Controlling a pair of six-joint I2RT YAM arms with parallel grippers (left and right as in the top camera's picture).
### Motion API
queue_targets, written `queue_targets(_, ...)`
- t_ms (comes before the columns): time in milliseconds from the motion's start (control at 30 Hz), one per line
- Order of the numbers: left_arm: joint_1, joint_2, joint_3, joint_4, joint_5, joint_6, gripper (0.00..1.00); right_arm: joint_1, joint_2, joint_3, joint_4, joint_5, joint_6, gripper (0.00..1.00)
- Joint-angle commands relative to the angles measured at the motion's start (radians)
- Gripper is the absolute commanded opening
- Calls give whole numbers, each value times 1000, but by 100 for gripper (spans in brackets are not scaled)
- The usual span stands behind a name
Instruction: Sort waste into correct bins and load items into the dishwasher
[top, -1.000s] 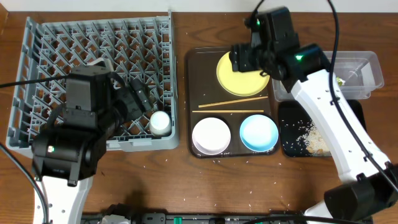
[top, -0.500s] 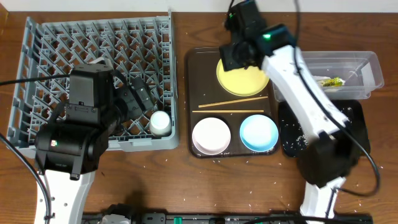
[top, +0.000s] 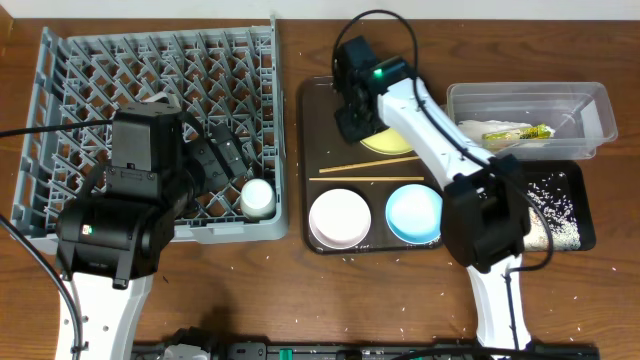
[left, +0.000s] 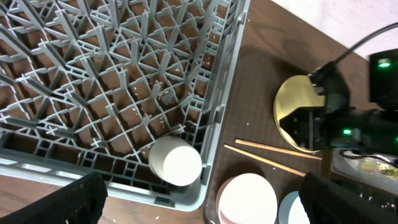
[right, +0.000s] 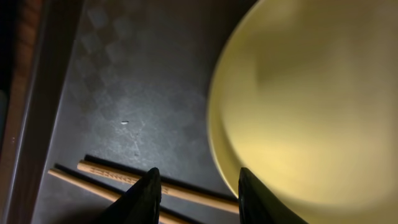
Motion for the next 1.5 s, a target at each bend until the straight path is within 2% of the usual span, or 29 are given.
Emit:
queue_targets(0, -2, 2, 12, -3, -12, 11, 100, 11, 46, 12, 4, 12, -35, 38)
queue_targets(567, -2, 2, 12, -3, -12, 11, 100, 12, 71, 10, 10, 52, -48, 37)
queue_targets(833, -2, 2, 12, -3, -12, 11, 100, 11, 56, 11, -93, -77, -44, 34)
queue_targets(1300, -2, 2, 12, -3, -12, 11, 99, 11, -150, 11, -266, -100, 106, 45)
queue_targets(1467, -2, 2, 12, -20, -11, 11, 99, 3, -153, 11, -373, 4, 203, 43)
